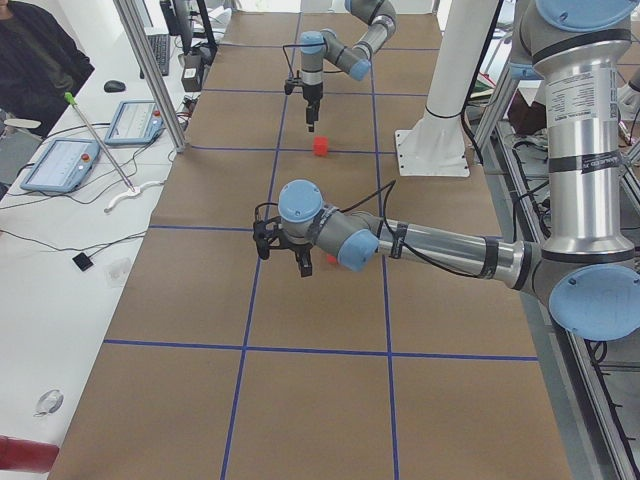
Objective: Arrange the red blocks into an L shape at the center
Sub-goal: 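Open and raise the right gripper while the left arm reaches toward the farther red cube, then lower the left gripper onto the farther red cube and grasp it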
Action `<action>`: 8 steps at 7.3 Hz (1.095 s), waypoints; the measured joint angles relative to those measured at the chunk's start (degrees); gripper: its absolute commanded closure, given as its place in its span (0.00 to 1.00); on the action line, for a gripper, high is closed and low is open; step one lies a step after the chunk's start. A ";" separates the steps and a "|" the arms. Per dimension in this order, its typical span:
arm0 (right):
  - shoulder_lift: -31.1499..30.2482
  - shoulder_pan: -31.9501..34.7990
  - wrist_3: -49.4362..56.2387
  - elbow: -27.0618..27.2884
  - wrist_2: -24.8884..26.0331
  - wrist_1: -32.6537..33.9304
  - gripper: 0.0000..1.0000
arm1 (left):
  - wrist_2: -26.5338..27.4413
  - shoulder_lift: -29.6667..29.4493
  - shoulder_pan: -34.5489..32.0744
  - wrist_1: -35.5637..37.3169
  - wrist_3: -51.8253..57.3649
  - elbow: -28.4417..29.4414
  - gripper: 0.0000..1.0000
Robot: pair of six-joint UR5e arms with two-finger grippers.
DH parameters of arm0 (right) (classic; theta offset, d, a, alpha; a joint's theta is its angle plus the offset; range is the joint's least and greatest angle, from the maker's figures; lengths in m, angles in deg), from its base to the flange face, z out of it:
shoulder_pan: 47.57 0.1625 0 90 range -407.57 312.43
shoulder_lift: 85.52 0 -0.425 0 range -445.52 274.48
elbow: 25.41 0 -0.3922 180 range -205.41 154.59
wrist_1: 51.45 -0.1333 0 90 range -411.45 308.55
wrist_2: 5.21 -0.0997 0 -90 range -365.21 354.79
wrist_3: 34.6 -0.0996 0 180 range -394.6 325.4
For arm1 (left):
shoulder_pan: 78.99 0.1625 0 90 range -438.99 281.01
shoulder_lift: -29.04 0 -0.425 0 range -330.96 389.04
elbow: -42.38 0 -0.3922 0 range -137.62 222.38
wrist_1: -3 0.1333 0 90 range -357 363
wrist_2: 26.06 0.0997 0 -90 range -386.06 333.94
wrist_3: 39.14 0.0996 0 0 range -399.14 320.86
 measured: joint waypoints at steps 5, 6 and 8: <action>-12.50 10.58 17.29 3.19 -4.27 -0.32 0.01 | 17.93 -13.10 22.63 0.10 -37.01 -2.38 0.00; -13.45 10.74 17.68 3.93 -4.27 -0.34 0.01 | 21.78 -14.97 26.53 0.78 -44.76 -2.08 0.00; -14.43 10.83 17.86 4.92 -4.22 -0.36 0.01 | 26.36 -17.38 30.36 4.50 -50.42 0.10 0.00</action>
